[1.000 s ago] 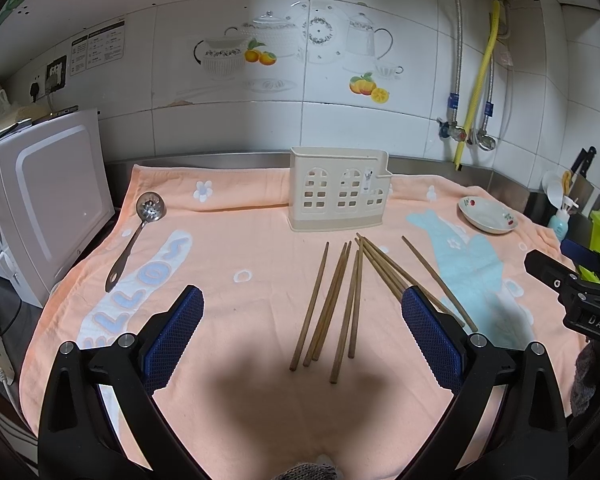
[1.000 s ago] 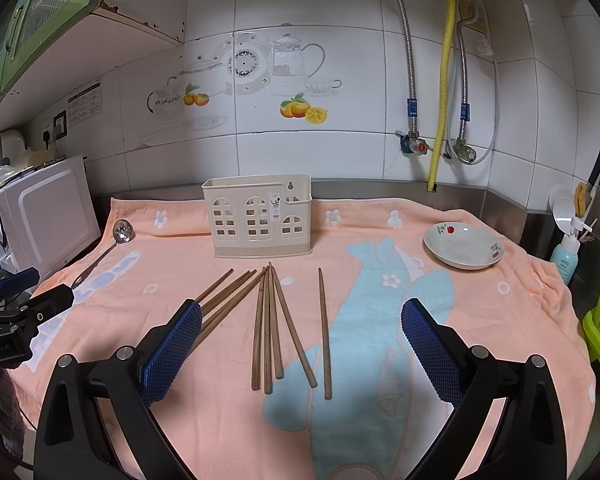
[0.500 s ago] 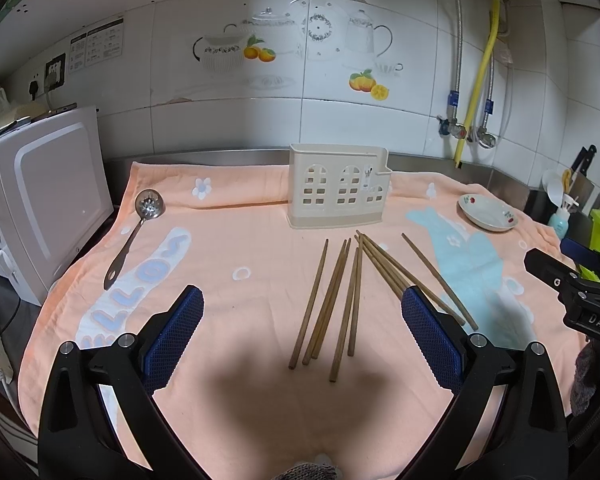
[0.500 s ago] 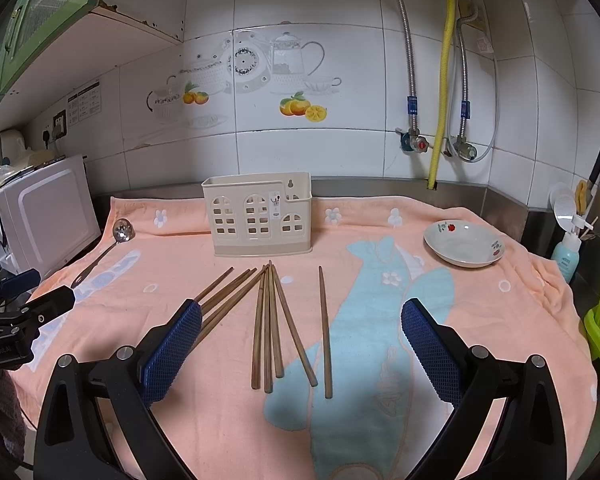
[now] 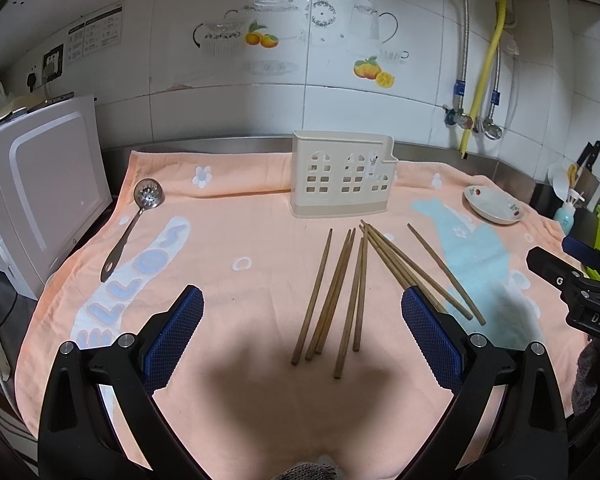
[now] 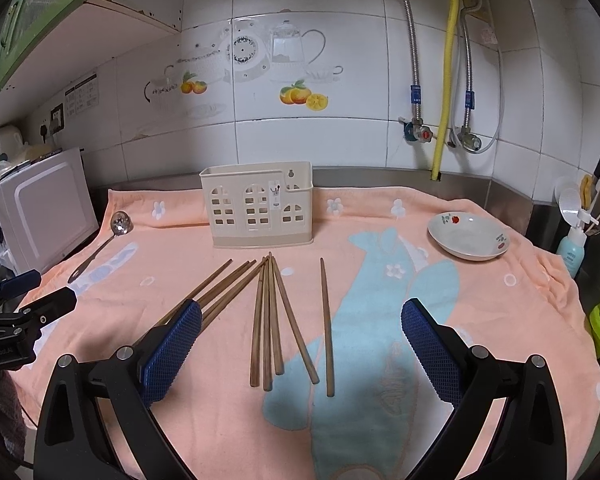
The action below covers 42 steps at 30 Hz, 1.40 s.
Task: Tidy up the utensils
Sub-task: 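Lower the left tool toward the chopsticks while the right tool approaches another chopstick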
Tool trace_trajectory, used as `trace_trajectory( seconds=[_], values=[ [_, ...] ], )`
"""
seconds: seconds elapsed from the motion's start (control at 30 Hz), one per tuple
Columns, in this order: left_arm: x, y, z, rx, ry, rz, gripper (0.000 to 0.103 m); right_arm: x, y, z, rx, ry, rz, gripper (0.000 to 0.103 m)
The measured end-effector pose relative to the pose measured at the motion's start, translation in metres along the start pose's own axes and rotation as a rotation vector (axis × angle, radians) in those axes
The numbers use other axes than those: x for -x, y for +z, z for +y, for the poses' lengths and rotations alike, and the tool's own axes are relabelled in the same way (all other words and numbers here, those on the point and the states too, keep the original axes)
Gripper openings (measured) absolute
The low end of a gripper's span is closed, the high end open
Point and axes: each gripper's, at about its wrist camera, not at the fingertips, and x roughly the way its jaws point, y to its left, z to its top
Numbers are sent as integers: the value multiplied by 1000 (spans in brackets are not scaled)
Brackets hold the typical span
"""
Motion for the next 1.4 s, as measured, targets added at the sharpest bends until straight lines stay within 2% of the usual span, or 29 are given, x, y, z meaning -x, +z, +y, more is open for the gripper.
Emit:
trace_trajectory(
  seconds=[1.4],
  values=[
    [-66,-9,11,-1,42,200,98,-60,-21,-4,22,16,177,97]
  ],
)
